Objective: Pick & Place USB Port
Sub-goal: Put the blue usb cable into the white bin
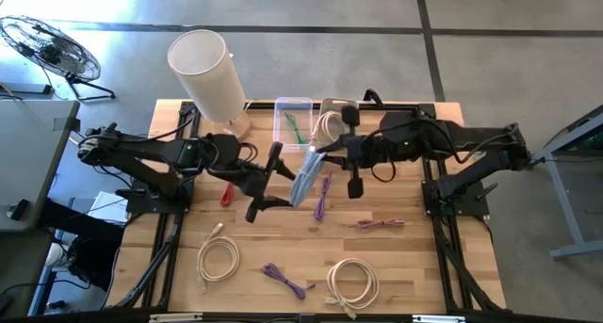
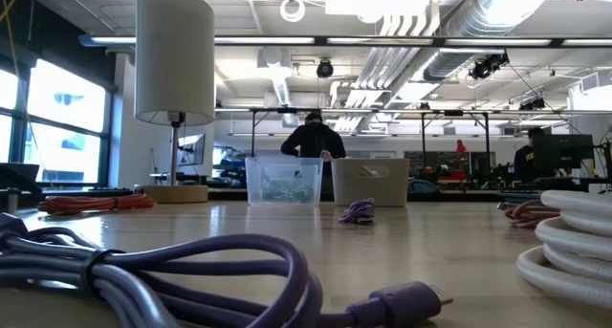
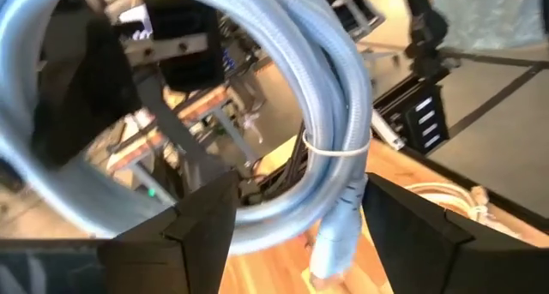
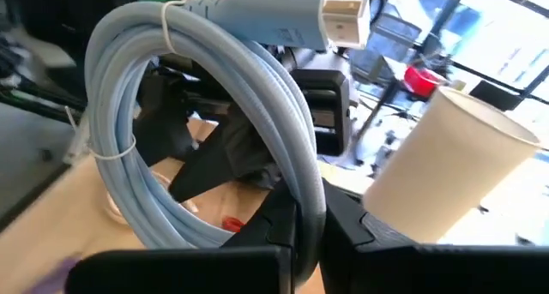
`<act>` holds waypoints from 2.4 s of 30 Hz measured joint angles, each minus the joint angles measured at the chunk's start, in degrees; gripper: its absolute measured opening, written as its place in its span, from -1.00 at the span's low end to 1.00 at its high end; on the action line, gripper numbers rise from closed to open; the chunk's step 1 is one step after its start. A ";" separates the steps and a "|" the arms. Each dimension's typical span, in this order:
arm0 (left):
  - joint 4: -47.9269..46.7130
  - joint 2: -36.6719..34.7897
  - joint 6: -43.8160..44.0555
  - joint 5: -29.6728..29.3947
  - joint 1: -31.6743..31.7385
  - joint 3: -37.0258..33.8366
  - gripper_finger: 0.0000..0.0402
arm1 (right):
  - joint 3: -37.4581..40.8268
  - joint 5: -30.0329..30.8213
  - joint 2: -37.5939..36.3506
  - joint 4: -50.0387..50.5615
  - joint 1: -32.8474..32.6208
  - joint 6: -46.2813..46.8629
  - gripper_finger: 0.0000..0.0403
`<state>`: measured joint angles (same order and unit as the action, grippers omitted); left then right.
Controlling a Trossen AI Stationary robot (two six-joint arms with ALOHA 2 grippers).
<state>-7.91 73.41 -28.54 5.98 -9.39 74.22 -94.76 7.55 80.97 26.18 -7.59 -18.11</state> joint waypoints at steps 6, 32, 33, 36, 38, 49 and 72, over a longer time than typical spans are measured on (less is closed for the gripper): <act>-1.23 0.00 0.75 -1.58 0.04 0.00 0.21 | 0.00 9.57 -4.23 2.92 -3.61 -3.85 -0.94; -11.55 -5.66 3.80 3.66 0.00 -0.02 0.21 | -0.02 22.01 -5.85 39.41 16.03 14.31 -0.94; -12.84 -5.88 4.27 3.65 0.02 -0.03 0.21 | -0.02 20.05 -5.15 38.58 17.66 14.63 -0.94; -14.37 -6.12 5.06 3.64 0.00 -0.07 0.21 | -0.02 15.49 -2.42 35.71 22.34 16.33 -0.94; -15.96 -6.16 5.08 3.67 0.00 -0.07 0.21 | -0.02 12.59 -0.43 34.46 25.09 15.89 -0.94; -19.37 -6.12 5.04 4.06 0.00 -0.07 0.21 | 0.00 2.89 10.50 34.01 37.87 14.24 -0.94; -23.83 -6.12 1.59 3.91 0.00 -0.07 0.21 | 0.00 -12.73 13.97 30.08 48.15 14.94 -0.94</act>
<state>-31.74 67.29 -26.96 9.89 -9.39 74.15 -94.76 -5.18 94.93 56.26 40.57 -3.17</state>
